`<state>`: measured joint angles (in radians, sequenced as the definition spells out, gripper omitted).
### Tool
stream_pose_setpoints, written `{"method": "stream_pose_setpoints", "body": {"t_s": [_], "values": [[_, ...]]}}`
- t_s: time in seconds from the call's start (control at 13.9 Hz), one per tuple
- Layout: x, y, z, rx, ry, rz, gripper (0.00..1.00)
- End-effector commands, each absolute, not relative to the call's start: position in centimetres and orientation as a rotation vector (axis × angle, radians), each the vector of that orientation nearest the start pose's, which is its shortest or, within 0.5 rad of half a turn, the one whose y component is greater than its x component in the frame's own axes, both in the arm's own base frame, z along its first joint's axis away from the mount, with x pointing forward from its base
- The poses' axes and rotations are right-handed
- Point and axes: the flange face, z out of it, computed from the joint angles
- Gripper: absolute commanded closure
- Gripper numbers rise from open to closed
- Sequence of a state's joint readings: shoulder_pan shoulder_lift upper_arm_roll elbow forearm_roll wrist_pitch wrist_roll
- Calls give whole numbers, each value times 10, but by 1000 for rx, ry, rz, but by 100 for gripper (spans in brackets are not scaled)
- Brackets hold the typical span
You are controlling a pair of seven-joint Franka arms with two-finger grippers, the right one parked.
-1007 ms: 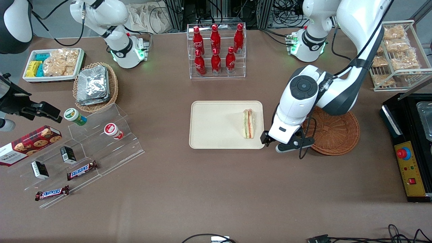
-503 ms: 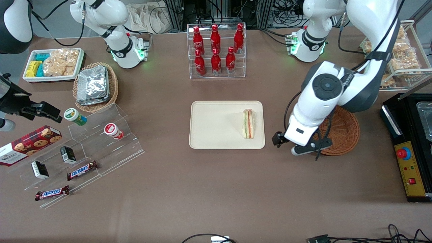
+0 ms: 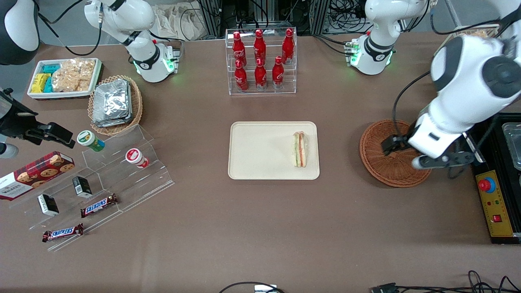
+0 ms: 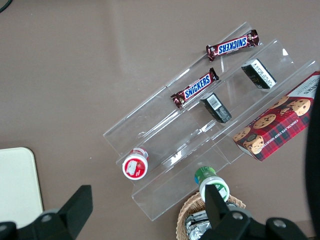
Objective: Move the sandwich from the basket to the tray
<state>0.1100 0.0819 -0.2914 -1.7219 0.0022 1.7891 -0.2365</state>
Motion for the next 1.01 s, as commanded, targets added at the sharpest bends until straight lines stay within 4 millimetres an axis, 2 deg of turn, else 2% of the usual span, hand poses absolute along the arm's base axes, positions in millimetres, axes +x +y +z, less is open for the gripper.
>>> {"method": "stream_pose_setpoints", "body": {"t_s": [0.0, 0.14, 0.29, 0.5, 0.65, 0.79, 0.93], "values": [[551, -76, 559, -3156, 0, 79, 0], [538, -51, 576, -3148, -13, 116, 0], [528, -37, 590, -3148, 46, 134, 0], [526, -32, 615, -3126, 99, 132, 0], [528, -30, 618, -3123, 227, 128, 0], [528, -30, 625, -3122, 229, 107, 0], [528, -29, 622, -3123, 220, 114, 0]]}}
